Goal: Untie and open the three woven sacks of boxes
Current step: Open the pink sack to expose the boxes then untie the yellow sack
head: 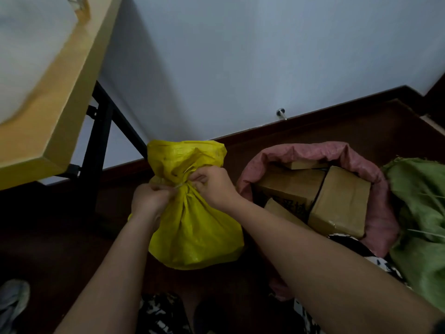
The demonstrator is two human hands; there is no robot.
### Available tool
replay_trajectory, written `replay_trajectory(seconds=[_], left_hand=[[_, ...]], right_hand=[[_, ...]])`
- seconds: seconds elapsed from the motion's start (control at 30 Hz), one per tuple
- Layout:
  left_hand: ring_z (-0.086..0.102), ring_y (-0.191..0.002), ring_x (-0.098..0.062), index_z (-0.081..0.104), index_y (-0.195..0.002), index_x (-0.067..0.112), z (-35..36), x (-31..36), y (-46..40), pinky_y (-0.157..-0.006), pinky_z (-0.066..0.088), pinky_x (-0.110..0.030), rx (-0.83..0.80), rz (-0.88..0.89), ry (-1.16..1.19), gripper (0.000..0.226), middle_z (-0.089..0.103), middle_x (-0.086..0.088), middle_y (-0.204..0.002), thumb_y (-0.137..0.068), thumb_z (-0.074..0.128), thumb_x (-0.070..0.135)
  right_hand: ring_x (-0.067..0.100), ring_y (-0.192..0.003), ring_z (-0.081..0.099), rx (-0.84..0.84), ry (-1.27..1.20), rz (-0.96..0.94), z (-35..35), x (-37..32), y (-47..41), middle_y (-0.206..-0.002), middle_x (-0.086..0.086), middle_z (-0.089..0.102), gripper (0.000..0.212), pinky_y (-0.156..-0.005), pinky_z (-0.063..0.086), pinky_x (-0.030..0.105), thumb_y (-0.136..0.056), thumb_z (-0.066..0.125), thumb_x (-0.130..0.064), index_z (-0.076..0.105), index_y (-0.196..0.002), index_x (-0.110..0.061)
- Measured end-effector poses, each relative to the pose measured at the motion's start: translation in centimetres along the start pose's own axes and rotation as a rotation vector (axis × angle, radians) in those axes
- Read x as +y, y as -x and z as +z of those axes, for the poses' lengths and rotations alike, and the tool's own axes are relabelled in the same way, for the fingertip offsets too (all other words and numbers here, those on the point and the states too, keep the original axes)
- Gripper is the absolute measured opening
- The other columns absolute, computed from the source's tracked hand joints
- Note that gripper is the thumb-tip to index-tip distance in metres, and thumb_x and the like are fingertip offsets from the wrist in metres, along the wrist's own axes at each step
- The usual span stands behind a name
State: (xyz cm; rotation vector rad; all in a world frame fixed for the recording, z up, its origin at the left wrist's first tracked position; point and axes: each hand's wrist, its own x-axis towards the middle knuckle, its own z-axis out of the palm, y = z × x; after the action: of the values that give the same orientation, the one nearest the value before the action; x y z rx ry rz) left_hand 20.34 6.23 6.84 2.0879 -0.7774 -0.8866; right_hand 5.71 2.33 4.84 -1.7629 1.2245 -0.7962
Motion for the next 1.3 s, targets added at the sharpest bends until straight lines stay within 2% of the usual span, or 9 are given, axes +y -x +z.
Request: replay_trajectory(seconds=[0.13,0.23,0.43,0.57,0.73,0.93,1.03,1.13,1.3], left_hand=[[0.067,-0.082,-0.022,0.069,-0.065,0.018,0.1,0.0,0.3,-0.082,0.055,-0.038,-0.016,0.065,-0.034,0.015,0.070,-0.004,-0.080,-0.074,0.080,0.021],[0.066,-0.084,-0.025,0.068,-0.065,0.017,0.2,0.1,0.1,-0.083,0.054,-0.040,-0.013,0.070,-0.014,0.015,0.069,-0.006,-0.079,-0.078,0.076,0.014],[0.055,-0.065,-0.014,0.061,-0.066,0.014,1.0,0.6,0.3,-0.060,0.045,-0.023,-0.016,0.087,0.027,0.021,0.060,-0.003,-0.069,-0.083,0.069,0.005],[0.053,-0.067,-0.013,0.056,-0.068,0.014,0.6,0.5,0.1,-0.063,0.044,-0.026,-0.111,0.065,0.085,0.025,0.057,-0.003,-0.071,-0.088,0.061,0.001],[0.055,-0.072,-0.013,0.057,-0.075,0.011,0.4,0.5,0.5,-0.065,0.047,-0.024,-0.232,0.043,0.153,0.020,0.058,-0.004,-0.077,-0.091,0.056,0.000],[0.062,-0.050,-0.002,0.058,-0.074,0.010,0.6,0.5,1.0,-0.048,0.049,-0.013,-0.310,0.017,0.221,0.023,0.063,0.006,-0.054,-0.092,0.052,-0.004],[0.060,-0.063,-0.011,0.057,-0.074,0.009,0.3,0.6,1.1,-0.057,0.052,-0.020,-0.346,-0.005,0.234,0.023,0.061,-0.004,-0.067,-0.093,0.050,-0.003],[0.055,-0.078,-0.018,0.057,-0.076,0.008,-0.1,0.5,0.9,-0.078,0.046,-0.030,-0.400,-0.014,0.228,0.023,0.057,-0.009,-0.079,-0.095,0.047,0.000],[0.056,-0.087,-0.021,0.058,-0.082,0.004,-0.1,0.3,0.9,-0.090,0.046,-0.033,-0.422,-0.050,0.275,0.020,0.059,-0.012,-0.087,-0.097,0.044,0.000]], right_hand=[[0.018,-0.091,0.068,0.022,-0.042,-0.013,0.1,0.2,0.0,-0.099,0.007,0.074,0.020,-0.080,0.048,0.021,-0.084,0.063,-0.002,0.075,-0.099,-0.007],[0.018,-0.088,0.069,0.029,-0.038,-0.011,0.9,0.2,-0.2,-0.096,0.005,0.074,0.017,-0.080,0.053,0.028,-0.083,0.066,-0.004,0.075,-0.096,-0.009],[0.025,-0.100,0.062,0.064,0.232,-0.129,1.2,0.2,0.0,-0.099,0.001,0.069,0.012,-0.076,0.052,0.040,-0.084,0.064,-0.018,0.072,-0.093,-0.019],[0.025,-0.105,0.058,0.094,0.327,-0.251,0.6,0.2,0.2,-0.102,0.002,0.068,0.015,-0.077,0.050,0.039,-0.086,0.065,-0.024,0.073,-0.097,-0.017],[0.030,-0.090,0.063,0.084,0.417,-0.356,0.2,0.4,0.1,-0.093,0.004,0.070,0.013,-0.069,0.050,0.036,-0.079,0.070,-0.019,0.076,-0.089,-0.015],[0.027,-0.095,0.060,0.074,0.404,-0.348,-0.4,0.4,0.0,-0.095,0.003,0.066,0.013,-0.069,0.047,0.035,-0.080,0.069,-0.024,0.075,-0.090,-0.018],[0.021,-0.099,0.052,0.061,0.330,-0.290,-0.6,0.7,-0.2,-0.097,0.001,0.058,0.014,-0.071,0.043,0.032,-0.077,0.073,-0.025,0.073,-0.090,-0.019],[0.020,-0.085,0.051,0.042,0.122,-0.255,-0.4,1.1,-0.5,-0.089,0.004,0.048,0.016,-0.075,0.044,0.034,-0.069,0.079,-0.014,0.073,-0.084,-0.013],[0.019,-0.081,0.059,-0.029,0.003,-0.221,-1.4,1.1,-0.8,-0.079,-0.003,0.054,0.012,-0.079,0.054,0.037,-0.070,0.079,-0.007,0.076,-0.081,-0.008]])
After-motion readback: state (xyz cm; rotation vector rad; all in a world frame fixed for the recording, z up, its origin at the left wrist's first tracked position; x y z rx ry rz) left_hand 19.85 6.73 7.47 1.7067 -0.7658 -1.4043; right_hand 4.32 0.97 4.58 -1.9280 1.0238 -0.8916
